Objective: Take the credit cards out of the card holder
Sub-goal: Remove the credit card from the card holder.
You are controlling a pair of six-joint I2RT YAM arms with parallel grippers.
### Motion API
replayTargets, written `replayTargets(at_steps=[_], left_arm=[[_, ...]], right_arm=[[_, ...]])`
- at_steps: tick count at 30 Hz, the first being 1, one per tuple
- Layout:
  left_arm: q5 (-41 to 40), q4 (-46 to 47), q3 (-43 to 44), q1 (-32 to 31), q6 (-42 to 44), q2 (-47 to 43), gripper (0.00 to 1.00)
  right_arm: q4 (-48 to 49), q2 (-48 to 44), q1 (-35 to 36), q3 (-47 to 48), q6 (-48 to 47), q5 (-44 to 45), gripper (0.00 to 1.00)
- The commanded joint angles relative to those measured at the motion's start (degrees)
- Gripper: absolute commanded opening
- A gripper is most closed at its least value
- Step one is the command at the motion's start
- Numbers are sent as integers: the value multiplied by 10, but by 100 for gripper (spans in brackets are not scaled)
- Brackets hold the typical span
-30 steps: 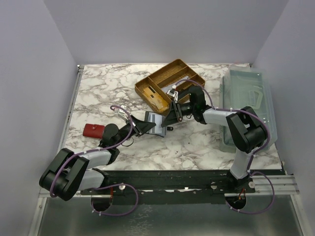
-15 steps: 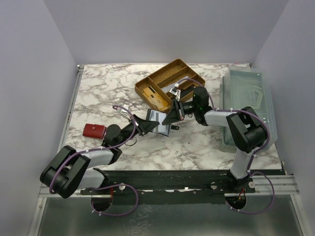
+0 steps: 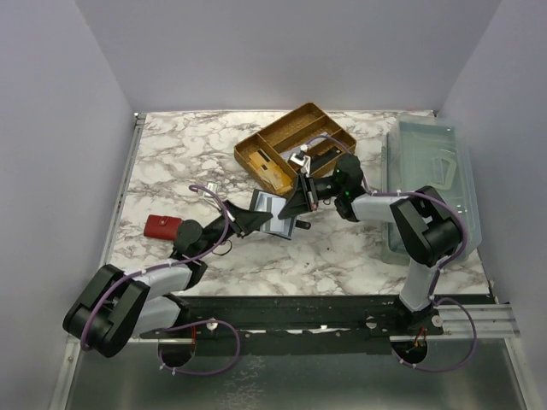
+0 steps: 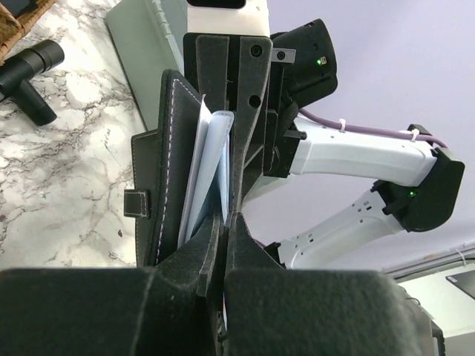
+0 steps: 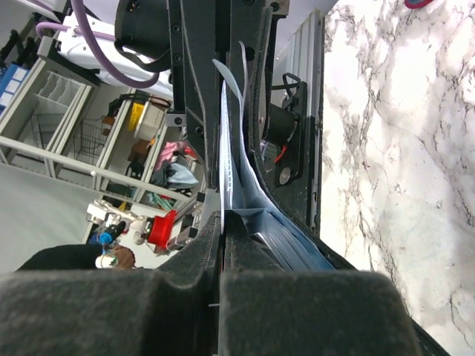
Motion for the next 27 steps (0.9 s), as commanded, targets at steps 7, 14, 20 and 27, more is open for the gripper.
replayTargets(at_steps=[7, 14, 20, 27], left_arm=[[-1, 80, -26, 48, -35, -27, 0], [9, 119, -29, 54, -59, -11, 8], [28, 146, -23, 63, -75, 11, 0], [31, 136, -33, 84, -74, 9, 0]], right_arm=[[64, -14, -14, -18, 34, -37, 0], [85, -10, -15, -21, 49, -37, 0], [86, -7, -16, -21, 49, -40, 0], [53, -7, -33, -13, -1, -77, 0]])
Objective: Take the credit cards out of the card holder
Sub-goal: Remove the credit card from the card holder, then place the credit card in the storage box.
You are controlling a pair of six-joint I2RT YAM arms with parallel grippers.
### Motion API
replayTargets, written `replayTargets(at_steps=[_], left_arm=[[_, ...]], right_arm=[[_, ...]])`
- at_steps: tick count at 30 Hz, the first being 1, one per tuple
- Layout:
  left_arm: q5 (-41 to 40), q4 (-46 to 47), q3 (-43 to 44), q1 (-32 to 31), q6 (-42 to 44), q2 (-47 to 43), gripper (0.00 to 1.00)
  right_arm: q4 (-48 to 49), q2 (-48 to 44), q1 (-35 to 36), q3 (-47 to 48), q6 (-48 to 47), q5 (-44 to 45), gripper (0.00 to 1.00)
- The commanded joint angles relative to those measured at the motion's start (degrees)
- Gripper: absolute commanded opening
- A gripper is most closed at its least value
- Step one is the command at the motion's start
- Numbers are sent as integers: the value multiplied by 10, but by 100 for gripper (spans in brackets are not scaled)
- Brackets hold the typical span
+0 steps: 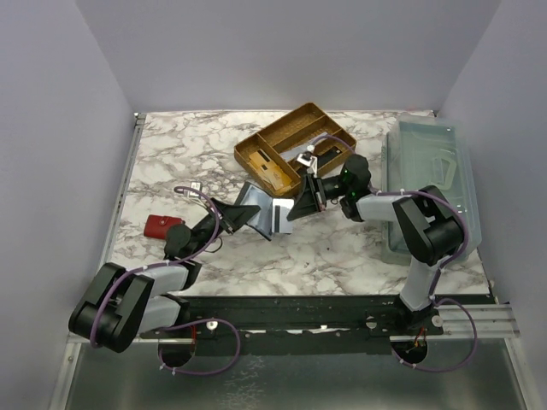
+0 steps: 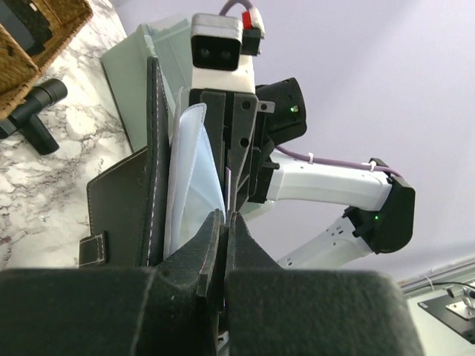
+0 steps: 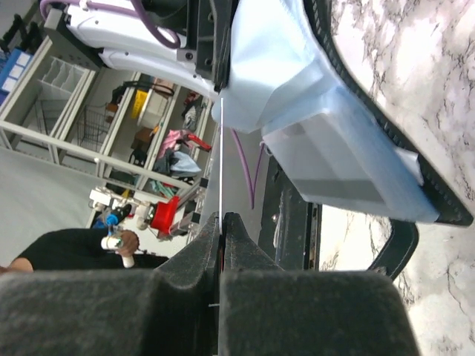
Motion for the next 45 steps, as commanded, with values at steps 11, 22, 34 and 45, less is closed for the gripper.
replayTargets(at_steps=[11, 22, 34, 45], left_arm=[[-21, -60, -41, 21, 11, -40, 0], [-88, -154, -78, 21, 3, -85, 0], [-134, -302, -54, 21, 14, -96, 0], [-186, -513, -11, 21, 73, -145, 0]], right_arm=[[-625, -67, -57, 148, -515, 103, 0], [-716, -45, -73, 265, -516, 364, 0], [-672, -1, -74, 330, -365, 531, 0], [-657, 45, -74, 368, -316, 642, 1]])
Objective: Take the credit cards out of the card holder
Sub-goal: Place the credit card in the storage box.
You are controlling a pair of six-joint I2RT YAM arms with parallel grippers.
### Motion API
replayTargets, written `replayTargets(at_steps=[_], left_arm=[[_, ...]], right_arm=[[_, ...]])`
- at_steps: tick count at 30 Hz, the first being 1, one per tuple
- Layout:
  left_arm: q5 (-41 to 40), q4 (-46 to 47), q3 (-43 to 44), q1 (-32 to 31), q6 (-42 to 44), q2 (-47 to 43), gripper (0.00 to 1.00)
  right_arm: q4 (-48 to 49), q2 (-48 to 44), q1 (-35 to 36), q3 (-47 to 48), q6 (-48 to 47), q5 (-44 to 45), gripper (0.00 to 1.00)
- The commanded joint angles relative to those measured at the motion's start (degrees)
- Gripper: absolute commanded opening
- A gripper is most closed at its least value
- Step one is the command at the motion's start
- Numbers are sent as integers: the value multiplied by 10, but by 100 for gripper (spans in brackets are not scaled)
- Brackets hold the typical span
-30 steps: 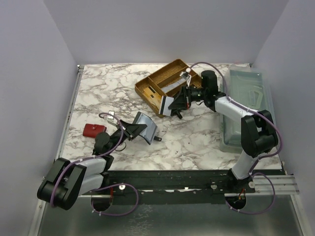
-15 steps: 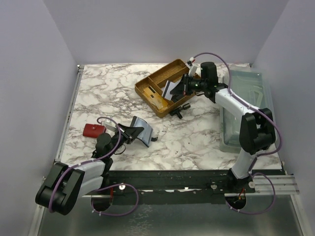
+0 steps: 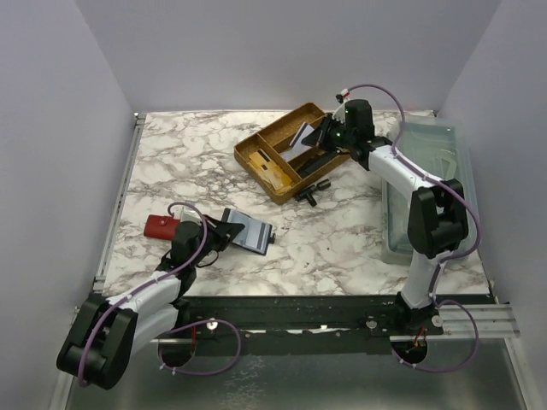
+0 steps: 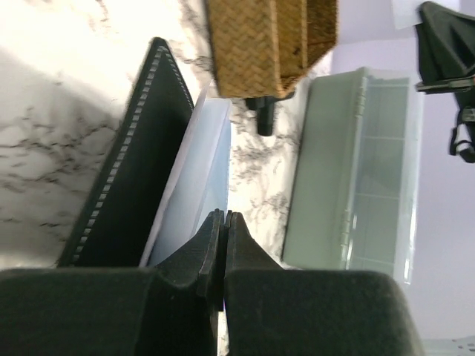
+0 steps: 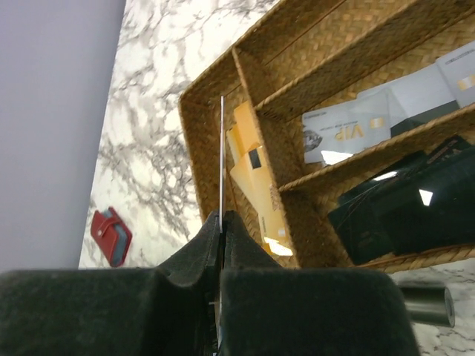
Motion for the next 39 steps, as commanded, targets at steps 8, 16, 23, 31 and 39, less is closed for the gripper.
replayTargets(at_steps=[8, 16, 23, 31, 39], left_arm=[[-40, -101, 9, 3, 42, -14, 0], [-41, -113, 11, 4, 54, -11, 0], [-50, -148, 8, 4, 64, -31, 0], [-59, -180, 7, 4, 73, -57, 0], [-63, -214, 15, 4, 80, -81, 0]], right_arm=[[10, 69, -2, 58, 38, 79, 1], [1, 129, -2, 102, 59, 92, 1], [-20, 173, -2, 137, 87, 108, 3], [-45, 210, -2, 176, 93, 121, 9], [-85, 232, -3, 221, 56, 172, 34]])
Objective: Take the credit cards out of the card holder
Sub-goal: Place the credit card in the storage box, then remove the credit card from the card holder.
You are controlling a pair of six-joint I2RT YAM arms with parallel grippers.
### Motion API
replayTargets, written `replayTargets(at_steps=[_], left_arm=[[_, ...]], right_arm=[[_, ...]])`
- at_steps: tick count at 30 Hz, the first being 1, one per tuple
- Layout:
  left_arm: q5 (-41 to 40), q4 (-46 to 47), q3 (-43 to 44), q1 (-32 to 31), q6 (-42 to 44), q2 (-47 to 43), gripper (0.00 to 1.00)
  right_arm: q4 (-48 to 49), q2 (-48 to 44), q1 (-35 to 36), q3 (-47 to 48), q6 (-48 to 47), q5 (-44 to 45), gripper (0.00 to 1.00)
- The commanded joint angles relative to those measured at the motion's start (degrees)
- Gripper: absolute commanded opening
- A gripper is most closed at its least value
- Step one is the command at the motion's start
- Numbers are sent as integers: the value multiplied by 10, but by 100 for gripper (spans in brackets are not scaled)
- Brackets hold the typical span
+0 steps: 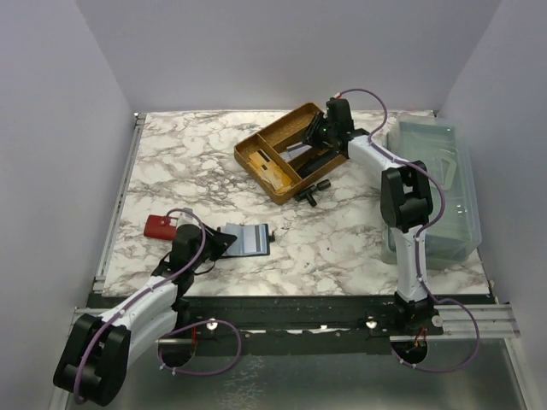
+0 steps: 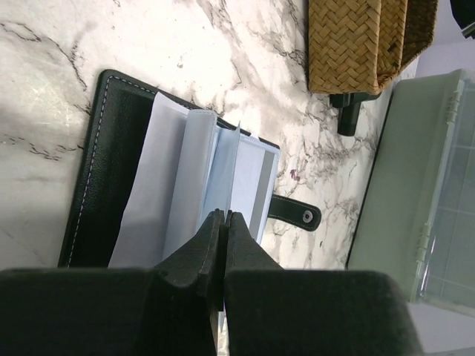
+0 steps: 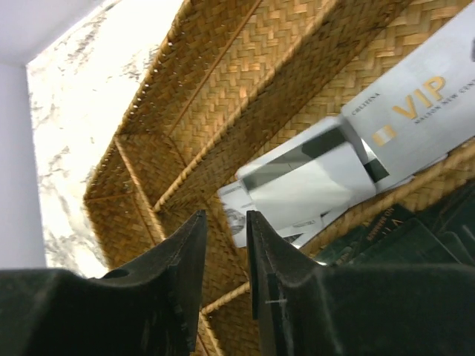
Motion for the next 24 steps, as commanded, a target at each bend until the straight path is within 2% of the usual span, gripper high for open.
replayTargets(at_steps=[1, 7, 11, 15, 17, 20, 24], left_arm=[[-17, -39, 16, 3, 11, -19, 0], [-21, -52, 21, 3, 15, -28, 0], [-15, -54, 26, 3, 15, -28, 0], [-11, -60, 30, 3, 19, -34, 0], [-13, -73, 33, 3, 20, -36, 0], [-21, -97, 43, 3, 24, -36, 0], [-28, -128, 58, 3, 25, -36, 0]], right_arm=[[-40, 10, -3, 21, -29, 62, 35], [-31, -33, -6, -8, -56, 82, 36], [-6, -76, -7, -39, -83, 39, 37], [35, -136, -7, -82, -172, -134, 42], [43, -176, -7, -109, -238, -279, 43], [59, -231, -7, -170, -302, -450, 44], [21, -297, -7, -238, -397, -593, 47]])
